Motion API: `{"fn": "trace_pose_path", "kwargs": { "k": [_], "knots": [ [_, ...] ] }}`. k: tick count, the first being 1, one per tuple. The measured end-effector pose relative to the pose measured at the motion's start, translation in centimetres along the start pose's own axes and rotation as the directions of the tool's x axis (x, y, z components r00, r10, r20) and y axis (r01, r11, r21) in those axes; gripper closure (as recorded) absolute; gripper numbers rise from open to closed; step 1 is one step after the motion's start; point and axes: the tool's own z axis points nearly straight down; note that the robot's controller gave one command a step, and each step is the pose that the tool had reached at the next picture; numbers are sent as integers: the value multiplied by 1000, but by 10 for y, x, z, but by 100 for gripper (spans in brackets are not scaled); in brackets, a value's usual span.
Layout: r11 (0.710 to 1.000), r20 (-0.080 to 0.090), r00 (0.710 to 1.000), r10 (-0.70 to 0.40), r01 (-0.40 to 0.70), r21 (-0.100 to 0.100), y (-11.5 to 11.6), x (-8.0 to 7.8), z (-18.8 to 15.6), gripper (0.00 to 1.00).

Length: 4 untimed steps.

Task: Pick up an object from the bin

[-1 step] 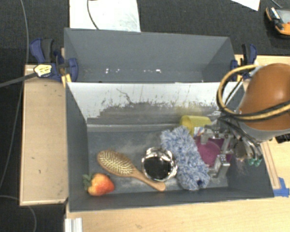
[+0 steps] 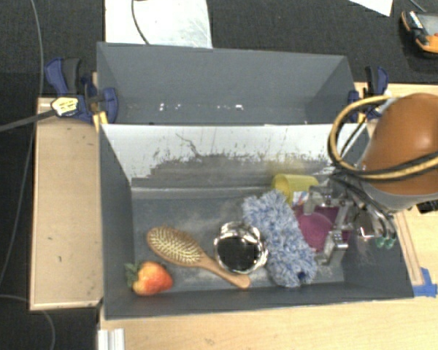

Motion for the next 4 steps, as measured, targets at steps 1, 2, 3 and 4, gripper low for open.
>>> {"fn": "trace_pose_path", "kwargs": {
  "k": [1,2,3,4],
  "knots": [
    [984,4,984,-177,177,1,7,-2,132,0],
    [963,14,963,-269,269,4,7,-6,153,0],
    [971,14,971,-239,239,2,7,-5,152,0],
    [963,17,963,-268,268,4,7,-7,152,0]
  ]
}}
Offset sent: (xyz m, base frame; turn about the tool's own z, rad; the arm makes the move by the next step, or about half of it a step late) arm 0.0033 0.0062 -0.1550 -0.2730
